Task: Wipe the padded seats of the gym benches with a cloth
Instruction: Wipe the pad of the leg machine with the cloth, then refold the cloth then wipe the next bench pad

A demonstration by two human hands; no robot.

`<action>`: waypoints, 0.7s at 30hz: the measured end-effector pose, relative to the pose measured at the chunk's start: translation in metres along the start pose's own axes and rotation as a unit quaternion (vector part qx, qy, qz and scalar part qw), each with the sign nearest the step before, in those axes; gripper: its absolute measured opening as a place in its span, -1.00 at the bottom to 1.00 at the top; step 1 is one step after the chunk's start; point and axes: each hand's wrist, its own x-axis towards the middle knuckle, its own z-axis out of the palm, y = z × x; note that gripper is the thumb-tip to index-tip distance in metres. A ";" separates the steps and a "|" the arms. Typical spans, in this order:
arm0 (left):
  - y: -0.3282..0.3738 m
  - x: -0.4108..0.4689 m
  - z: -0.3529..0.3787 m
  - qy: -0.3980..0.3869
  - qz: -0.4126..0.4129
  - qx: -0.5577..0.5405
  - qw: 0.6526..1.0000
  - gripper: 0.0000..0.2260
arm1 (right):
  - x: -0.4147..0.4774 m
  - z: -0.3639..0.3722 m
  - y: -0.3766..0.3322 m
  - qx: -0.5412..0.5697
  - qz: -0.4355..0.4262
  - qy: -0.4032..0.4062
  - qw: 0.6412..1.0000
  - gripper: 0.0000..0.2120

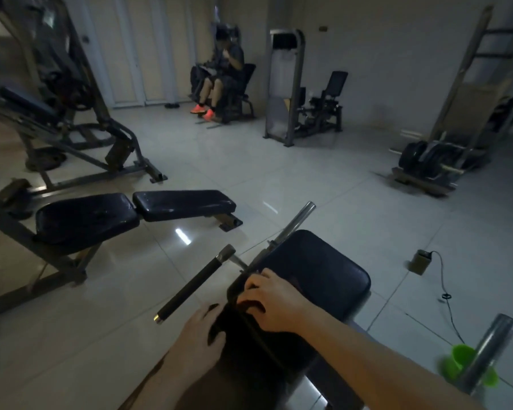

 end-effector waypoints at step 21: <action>-0.073 -0.013 0.010 -0.009 0.168 0.115 0.979 -0.38 | -0.042 0.042 -0.015 -0.084 0.077 0.217 0.970 -0.74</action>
